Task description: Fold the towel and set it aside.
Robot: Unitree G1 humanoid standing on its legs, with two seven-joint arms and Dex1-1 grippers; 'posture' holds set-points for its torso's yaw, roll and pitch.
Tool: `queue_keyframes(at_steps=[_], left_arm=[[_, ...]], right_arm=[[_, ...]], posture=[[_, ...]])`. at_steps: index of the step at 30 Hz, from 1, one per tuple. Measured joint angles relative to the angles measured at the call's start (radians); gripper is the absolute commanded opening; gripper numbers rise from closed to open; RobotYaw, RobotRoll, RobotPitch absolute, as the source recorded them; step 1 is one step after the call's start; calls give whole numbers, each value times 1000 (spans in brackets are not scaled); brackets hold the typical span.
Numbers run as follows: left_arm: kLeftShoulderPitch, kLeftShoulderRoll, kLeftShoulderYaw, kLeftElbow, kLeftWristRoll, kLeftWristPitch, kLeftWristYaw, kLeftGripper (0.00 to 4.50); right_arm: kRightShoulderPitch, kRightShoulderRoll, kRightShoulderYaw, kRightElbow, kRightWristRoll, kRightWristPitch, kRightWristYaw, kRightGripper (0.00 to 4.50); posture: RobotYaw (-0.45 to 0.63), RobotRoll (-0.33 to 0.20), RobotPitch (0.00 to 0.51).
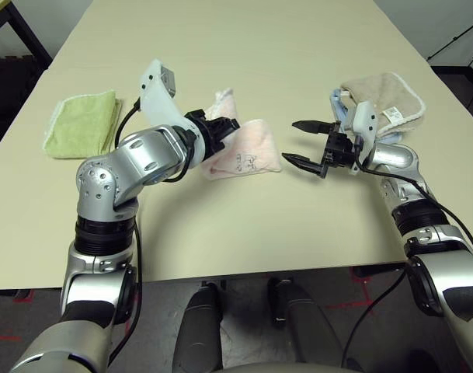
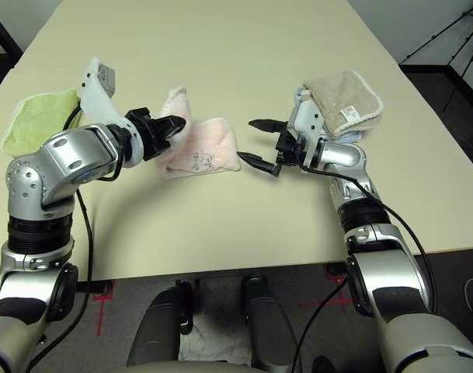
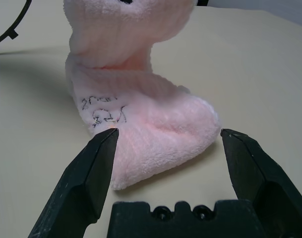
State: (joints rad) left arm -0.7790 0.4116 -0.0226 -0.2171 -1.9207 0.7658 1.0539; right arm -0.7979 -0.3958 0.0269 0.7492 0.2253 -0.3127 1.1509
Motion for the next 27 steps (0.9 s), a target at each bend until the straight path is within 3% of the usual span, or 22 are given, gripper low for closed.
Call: queue_keyframes(at_steps=[13,19,27], left_arm=[[18,31,-50,46,132,114,-78,16],[35,20,-51,76,170,142,-95,16],[20,-5,-51,104,206,179,-115,16]], right_arm=[[50,3,-7,-49,60,105,40,4500],[90,-52,-17,-97,85,185,85,4500],[97,-58,-37,-103,82,188,68,4500]], posture=[[-82,0,218],[-97,0,218],[-127,0,215]])
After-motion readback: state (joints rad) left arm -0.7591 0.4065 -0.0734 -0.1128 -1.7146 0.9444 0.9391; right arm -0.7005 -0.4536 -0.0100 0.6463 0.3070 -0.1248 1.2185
